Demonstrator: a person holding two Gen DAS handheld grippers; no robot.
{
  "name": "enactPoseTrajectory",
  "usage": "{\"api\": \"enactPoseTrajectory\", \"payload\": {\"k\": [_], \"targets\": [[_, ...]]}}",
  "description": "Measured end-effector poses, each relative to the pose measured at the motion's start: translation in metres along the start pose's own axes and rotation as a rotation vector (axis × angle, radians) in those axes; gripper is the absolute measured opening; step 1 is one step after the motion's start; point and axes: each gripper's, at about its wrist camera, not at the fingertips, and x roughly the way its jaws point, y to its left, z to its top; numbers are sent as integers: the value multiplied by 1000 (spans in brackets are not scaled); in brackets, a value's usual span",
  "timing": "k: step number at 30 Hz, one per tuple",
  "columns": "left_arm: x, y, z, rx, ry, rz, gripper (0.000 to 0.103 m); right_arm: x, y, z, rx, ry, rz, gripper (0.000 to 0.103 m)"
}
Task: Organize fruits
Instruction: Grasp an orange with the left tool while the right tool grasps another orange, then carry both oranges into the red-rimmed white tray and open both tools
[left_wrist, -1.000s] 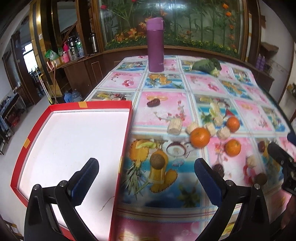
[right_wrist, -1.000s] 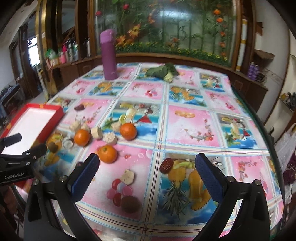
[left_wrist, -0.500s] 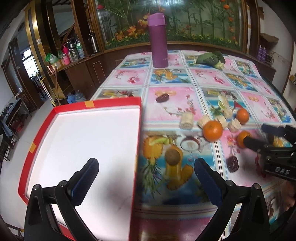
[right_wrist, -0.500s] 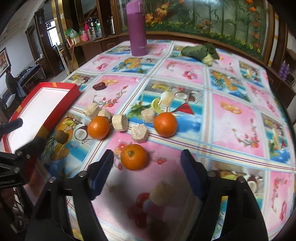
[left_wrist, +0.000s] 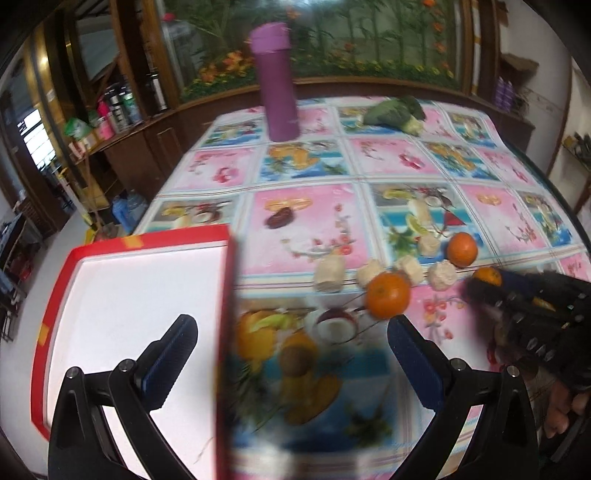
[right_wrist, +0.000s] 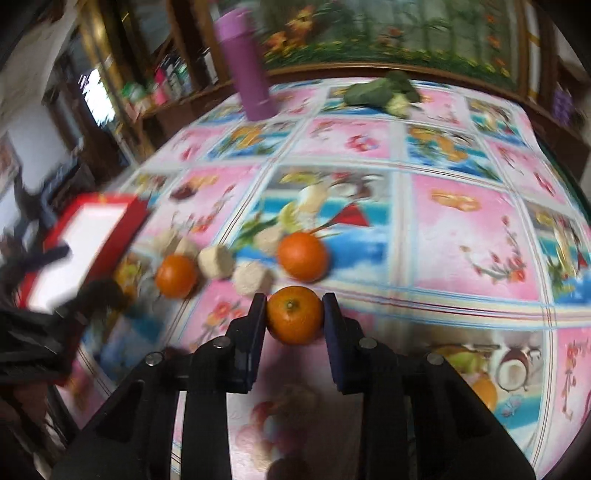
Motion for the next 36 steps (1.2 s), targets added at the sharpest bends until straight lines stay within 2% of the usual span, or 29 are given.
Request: {"api": "enactPoseTrajectory", "payload": {"k": [4, 11, 16, 18, 25, 31, 36], "targets": [[21, -22, 7, 29, 60, -44, 96, -15, -19, 6, 85, -62, -17, 32], [46, -37, 10, 12, 149, -106, 76, -21, -23, 8, 107, -74, 3, 32], [53, -35, 9, -18, 184, -170, 54, -21, -25, 6, 110, -70, 10, 32], [52, -36, 11, -19, 175, -217, 35, -20, -24, 5, 109, -68, 10, 32], [41, -31, 8, -23, 149, -244, 33, -19, -20, 4, 90, -82, 3, 32], [-1, -4, 4, -66, 74, -254, 33, -20, -19, 4, 84, -108, -8, 32], [-35, 39, -15, -103, 17, -178, 33, -27, -17, 4, 76, -158, -10, 32]]}}
